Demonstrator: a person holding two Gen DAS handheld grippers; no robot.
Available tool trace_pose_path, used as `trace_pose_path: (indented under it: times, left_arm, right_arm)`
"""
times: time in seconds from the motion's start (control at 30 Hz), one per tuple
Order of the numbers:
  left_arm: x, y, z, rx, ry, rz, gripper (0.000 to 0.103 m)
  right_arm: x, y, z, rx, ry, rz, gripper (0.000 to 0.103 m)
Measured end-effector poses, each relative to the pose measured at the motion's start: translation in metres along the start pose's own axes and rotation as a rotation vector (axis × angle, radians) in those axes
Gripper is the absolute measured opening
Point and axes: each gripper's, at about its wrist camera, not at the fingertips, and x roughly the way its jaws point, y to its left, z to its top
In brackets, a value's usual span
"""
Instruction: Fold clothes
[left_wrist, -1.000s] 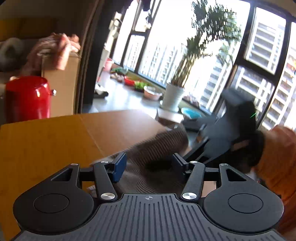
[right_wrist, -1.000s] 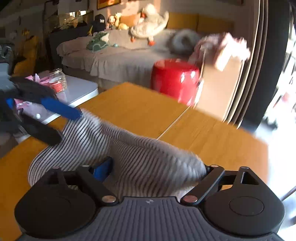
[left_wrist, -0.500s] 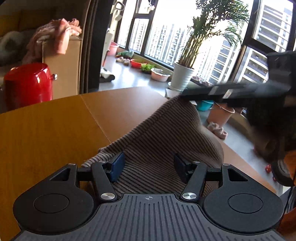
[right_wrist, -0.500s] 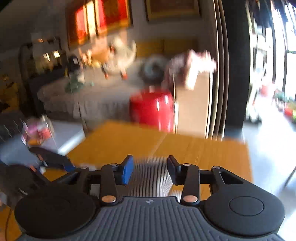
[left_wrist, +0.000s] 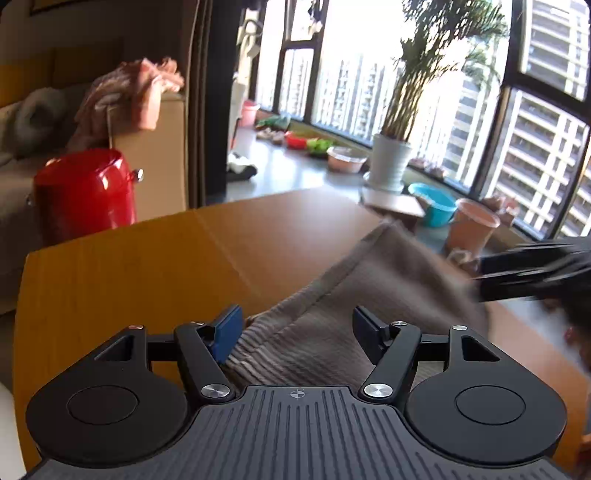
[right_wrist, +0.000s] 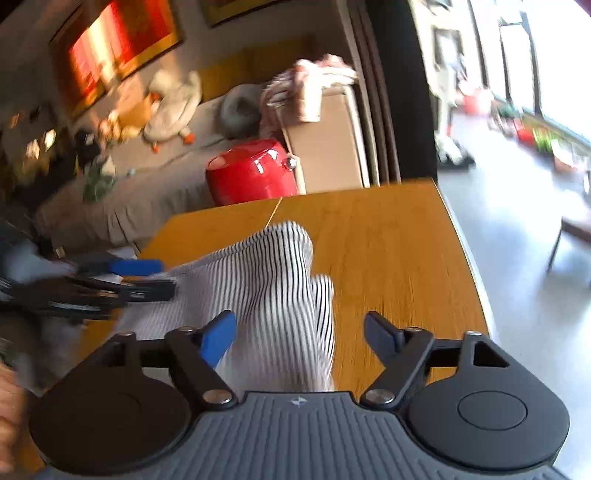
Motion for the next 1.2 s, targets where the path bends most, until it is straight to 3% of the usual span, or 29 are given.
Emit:
trace_pose_path:
  times: [0.13,0.27,0.33,0.53,0.8,1.03,1.2]
  left_arm:
    - [0.015,0.015,-0.009,-0.086,0.009,-0.024,0.081]
    - [0.013,0.021,-0.018,-0.150,0.011,-0.030,0.081]
    - [0.008,0.022,-0.022,-0.169,0.013,-0.024,0.079]
    - [0.000,0.033,-0.039,-0.344,0.071,-0.112,0.073]
    - [-0.003,-0.004,-0.053,-0.345,0.111,-0.217,0.074]
    - [0.000,-0.011,-0.057,-0.345,0.100,-0.229,0.076]
    - [0.006,-0.011,-0.057,-0.351,0.104,-0.280,0.071]
  right_arm:
    - [0.007,-0.010,-0.018,0.173,0.126,0.007,0.078]
    - [0.026,-0.006,-0.025,0.219,0.193,0.041,0.052]
    - [0.035,-0.003,-0.018,0.223,0.191,0.063,0.052]
    - [0.061,0.005,0.017,0.083,0.093,-0.047,0.051]
    - [0.098,0.017,0.049,-0.155,-0.029,-0.238,0.056]
    - [0.080,0.015,0.044,-0.151,-0.052,-0.233,0.060]
    - [0.047,0.020,0.033,-0.146,-0.104,-0.155,0.064]
